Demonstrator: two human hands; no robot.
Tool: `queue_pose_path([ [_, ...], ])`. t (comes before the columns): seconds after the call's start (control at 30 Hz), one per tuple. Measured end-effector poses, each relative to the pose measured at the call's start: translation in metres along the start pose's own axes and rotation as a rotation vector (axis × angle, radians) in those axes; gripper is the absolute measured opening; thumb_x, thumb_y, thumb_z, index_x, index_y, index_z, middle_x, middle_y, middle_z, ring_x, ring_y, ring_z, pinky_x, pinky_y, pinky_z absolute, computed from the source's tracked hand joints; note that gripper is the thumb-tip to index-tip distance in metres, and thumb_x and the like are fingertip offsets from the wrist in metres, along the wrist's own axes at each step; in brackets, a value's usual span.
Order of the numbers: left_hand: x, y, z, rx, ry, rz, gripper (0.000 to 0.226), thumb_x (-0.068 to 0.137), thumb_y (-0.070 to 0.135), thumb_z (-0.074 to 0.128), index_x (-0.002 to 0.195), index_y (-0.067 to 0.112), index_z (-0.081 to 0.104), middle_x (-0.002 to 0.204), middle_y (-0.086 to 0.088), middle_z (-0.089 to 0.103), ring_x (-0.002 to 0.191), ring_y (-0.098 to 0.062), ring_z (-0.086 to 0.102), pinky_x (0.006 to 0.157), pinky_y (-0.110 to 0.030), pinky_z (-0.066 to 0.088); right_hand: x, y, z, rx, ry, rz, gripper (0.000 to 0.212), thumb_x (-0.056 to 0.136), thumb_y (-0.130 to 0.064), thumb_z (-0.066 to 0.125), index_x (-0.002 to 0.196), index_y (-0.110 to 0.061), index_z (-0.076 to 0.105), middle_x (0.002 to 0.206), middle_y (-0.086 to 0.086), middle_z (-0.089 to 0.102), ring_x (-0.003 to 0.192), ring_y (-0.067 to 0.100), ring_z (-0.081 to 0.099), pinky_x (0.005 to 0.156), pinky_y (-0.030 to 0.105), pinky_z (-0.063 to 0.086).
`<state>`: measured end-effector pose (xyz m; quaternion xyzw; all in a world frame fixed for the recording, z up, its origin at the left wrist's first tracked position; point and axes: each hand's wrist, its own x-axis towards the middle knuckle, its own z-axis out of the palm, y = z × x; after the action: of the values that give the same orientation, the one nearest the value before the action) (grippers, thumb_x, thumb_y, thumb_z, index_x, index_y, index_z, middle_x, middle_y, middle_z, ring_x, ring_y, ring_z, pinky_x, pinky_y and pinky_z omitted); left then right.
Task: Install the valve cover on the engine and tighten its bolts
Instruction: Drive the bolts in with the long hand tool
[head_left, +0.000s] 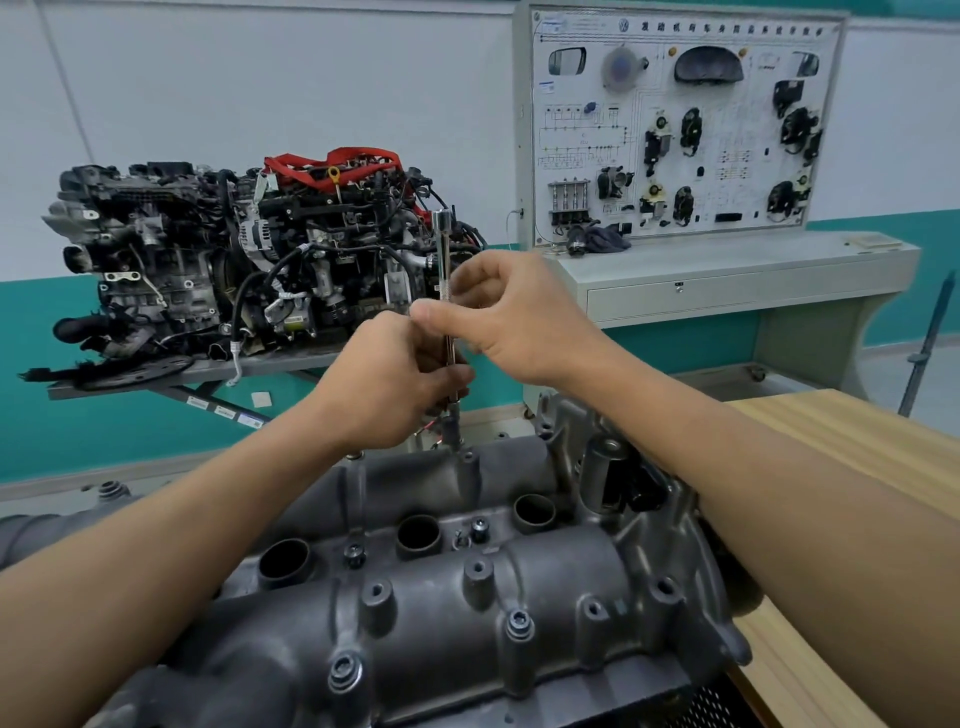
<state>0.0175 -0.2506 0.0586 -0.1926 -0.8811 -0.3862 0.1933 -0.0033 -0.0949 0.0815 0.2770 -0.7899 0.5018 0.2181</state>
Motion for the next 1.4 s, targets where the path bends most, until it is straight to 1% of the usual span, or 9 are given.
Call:
queue_pose_path([
  [0.13, 0.002, -0.001, -0.004, -0.069, -0.104, -0.013, 0.008, 0.095, 0.0, 0.066, 0.093, -0.005, 0.072, 0.085, -0.015, 0.079, 0.078, -0.019, 0.078, 0.079, -0.043, 0.063, -0.001, -0.001, 0.001, 0.049, -0.153, -0.075, 0.025, 0.097, -0.016, 0.06, 0.086, 0.005, 0.067, 0.066, 0.009, 0.065, 0.054, 0.012, 0.057, 0.047, 0.014, 0.04],
  [0.27, 0.005, -0.004, -0.009, -0.098, -0.176, 0.011, 0.009, 0.096, -0.004, 0.063, 0.098, -0.011, 0.067, 0.092, -0.019, 0.078, 0.086, -0.02, 0.078, 0.082, -0.038, 0.063, 0.0, -0.001, 0.002, -0.021, -0.091, -0.12, 0.033, 0.093, -0.013, 0.065, 0.062, -0.005, 0.063, 0.054, 0.009, 0.067, 0.047, 0.013, 0.063, 0.045, 0.013, 0.041],
  [0.37, 0.006, -0.006, -0.01, -0.134, -0.238, 0.028, 0.01, 0.097, -0.008, 0.058, 0.103, -0.014, 0.064, 0.099, -0.022, 0.077, 0.089, -0.017, 0.077, 0.077, -0.027, 0.062, 0.0, -0.002, 0.004, -0.021, -0.039, -0.125, 0.034, 0.09, -0.014, 0.069, 0.063, 0.006, 0.064, 0.052, 0.012, 0.067, 0.045, 0.015, 0.066, 0.045, 0.016, 0.044],
  [0.5, 0.007, -0.008, -0.009, -0.177, -0.27, 0.032, 0.011, 0.098, -0.009, 0.055, 0.1, -0.005, 0.065, 0.101, -0.018, 0.076, 0.09, -0.015, 0.077, 0.074, -0.02, 0.058, 0.001, -0.002, 0.007, -0.021, 0.012, -0.119, 0.032, 0.088, -0.017, 0.071, 0.06, -0.001, 0.068, 0.051, 0.008, 0.067, 0.046, 0.018, 0.066, 0.049, 0.013, 0.043],
  [0.7, 0.003, -0.016, 0.002, -0.012, -0.282, -0.081, 0.011, 0.097, 0.012, 0.067, 0.1, 0.004, 0.074, 0.089, -0.014, 0.079, 0.088, -0.04, 0.074, 0.082, -0.055, 0.061, 0.002, 0.003, 0.006, 0.084, 0.033, 0.041, 0.026, 0.092, -0.018, 0.068, 0.073, -0.001, 0.072, 0.07, 0.005, 0.074, 0.05, 0.021, 0.069, 0.042, 0.017, 0.044],
  [0.87, -0.001, -0.011, -0.001, 0.094, -0.203, 0.018, 0.017, 0.096, 0.014, 0.067, 0.088, 0.001, 0.074, 0.079, -0.012, 0.077, 0.077, -0.032, 0.075, 0.077, -0.051, 0.06, -0.002, -0.008, 0.004, 0.034, 0.016, -0.027, 0.025, 0.095, -0.015, 0.064, 0.079, 0.004, 0.071, 0.072, 0.01, 0.074, 0.048, 0.022, 0.067, 0.044, 0.022, 0.048],
  [1.0, -0.004, 0.014, -0.012, -0.161, 0.073, 0.136, 0.017, 0.098, 0.011, 0.064, 0.084, 0.011, 0.073, 0.072, -0.004, 0.077, 0.064, -0.012, 0.073, 0.071, -0.034, 0.064, 0.009, -0.045, -0.017, 0.301, 0.117, -0.097, 0.02, 0.098, -0.012, 0.06, 0.085, 0.001, 0.067, 0.077, 0.018, 0.072, 0.042, 0.02, 0.06, 0.041, 0.024, 0.046],
  [1.23, -0.023, 0.063, -0.005, -0.347, -0.067, 0.036, 0.022, 0.103, 0.018, 0.054, 0.092, 0.007, 0.071, 0.068, -0.002, 0.069, 0.055, -0.013, 0.065, 0.051, -0.022, 0.055, -0.017, -0.065, -0.064, 0.433, 0.177, 0.216, 0.02, 0.101, -0.016, 0.054, 0.083, -0.008, 0.059, 0.079, 0.011, 0.072, 0.046, 0.013, 0.056, 0.045, 0.023, 0.044],
  [1.4, -0.03, 0.139, 0.027, -0.144, -0.19, 0.157, 0.023, 0.099, 0.025, 0.064, 0.088, 0.011, 0.078, 0.057, 0.002, 0.065, 0.045, -0.007, 0.055, 0.046, -0.022, 0.049, -0.086, -0.051, -0.145, 0.629, 0.357, 0.361, 0.022, 0.102, -0.014, 0.049, 0.084, -0.006, 0.058, 0.07, 0.005, 0.069, 0.045, 0.007, 0.054, 0.043, 0.018, 0.044],
])
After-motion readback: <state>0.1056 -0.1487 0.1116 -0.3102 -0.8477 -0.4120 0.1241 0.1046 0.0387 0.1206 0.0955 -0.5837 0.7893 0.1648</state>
